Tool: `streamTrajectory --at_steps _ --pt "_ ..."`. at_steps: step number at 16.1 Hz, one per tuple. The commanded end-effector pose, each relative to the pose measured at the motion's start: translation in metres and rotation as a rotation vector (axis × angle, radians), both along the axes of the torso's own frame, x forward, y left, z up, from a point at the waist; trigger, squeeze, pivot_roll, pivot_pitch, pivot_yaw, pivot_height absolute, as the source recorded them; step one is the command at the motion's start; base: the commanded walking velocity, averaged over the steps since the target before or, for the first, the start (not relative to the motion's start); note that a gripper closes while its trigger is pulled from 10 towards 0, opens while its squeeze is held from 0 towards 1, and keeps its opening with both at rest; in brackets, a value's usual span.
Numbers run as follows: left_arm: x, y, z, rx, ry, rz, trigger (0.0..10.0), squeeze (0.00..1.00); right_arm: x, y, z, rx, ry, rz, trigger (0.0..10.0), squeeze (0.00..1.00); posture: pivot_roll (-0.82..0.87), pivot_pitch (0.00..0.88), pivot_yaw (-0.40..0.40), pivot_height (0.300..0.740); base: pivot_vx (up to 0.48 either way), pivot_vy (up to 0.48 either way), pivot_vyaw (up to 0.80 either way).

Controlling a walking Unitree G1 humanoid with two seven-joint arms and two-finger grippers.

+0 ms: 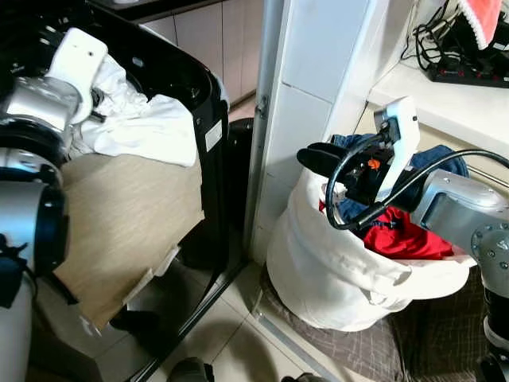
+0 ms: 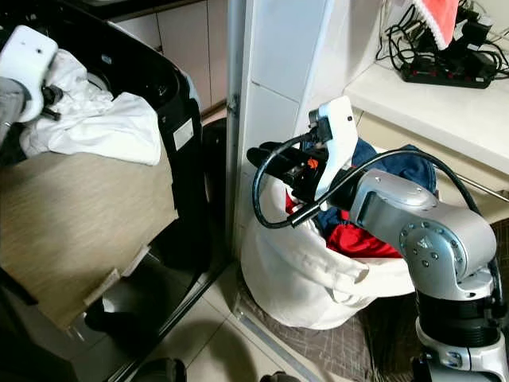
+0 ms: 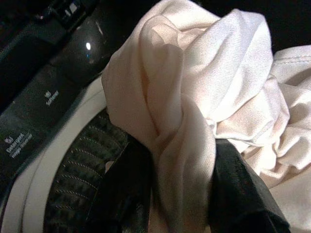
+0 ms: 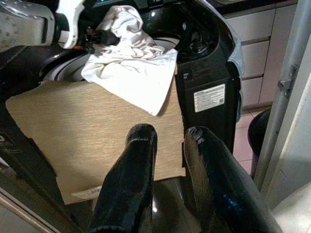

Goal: Clothes washing

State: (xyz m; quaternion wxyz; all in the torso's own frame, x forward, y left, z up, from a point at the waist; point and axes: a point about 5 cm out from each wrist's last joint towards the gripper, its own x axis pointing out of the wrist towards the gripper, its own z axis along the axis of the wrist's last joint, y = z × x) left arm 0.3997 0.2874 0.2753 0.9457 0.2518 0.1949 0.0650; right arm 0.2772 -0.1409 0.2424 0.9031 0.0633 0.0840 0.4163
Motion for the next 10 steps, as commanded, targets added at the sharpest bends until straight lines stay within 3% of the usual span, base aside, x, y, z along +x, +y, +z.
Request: streamTrajectory --at_steps 1,6,8,10 --pt "0.000 0.000 0.006 -0.022 -0.005 -0.007 10.0 1.00 0.000 0.000 -0.001 -0.013 0.004 0.002 10.0 0.00 -0.07 0.039 -0.043 0.740 0.000 0.000 0.00" --pt "-0.004 0.007 0.013 0.012 0.002 0.009 10.0 1.00 0.003 -0.004 -0.001 -0.012 0.005 -0.023 10.0 0.00 -0.07 0.041 -0.039 0.740 0.000 0.000 0.00" --pt "-0.005 0.010 0.019 -0.014 -0.022 0.019 10.0 1.00 0.005 -0.007 0.000 -0.012 0.003 -0.041 10.0 0.00 -0.07 0.041 -0.040 0.740 0.000 0.000 0.00" --pt "-0.007 0.015 0.027 0.025 -0.054 0.043 10.0 1.00 0.008 -0.011 0.001 -0.009 -0.006 -0.074 10.0 0.00 -0.07 0.040 -0.040 0.740 0.000 0.000 0.00"
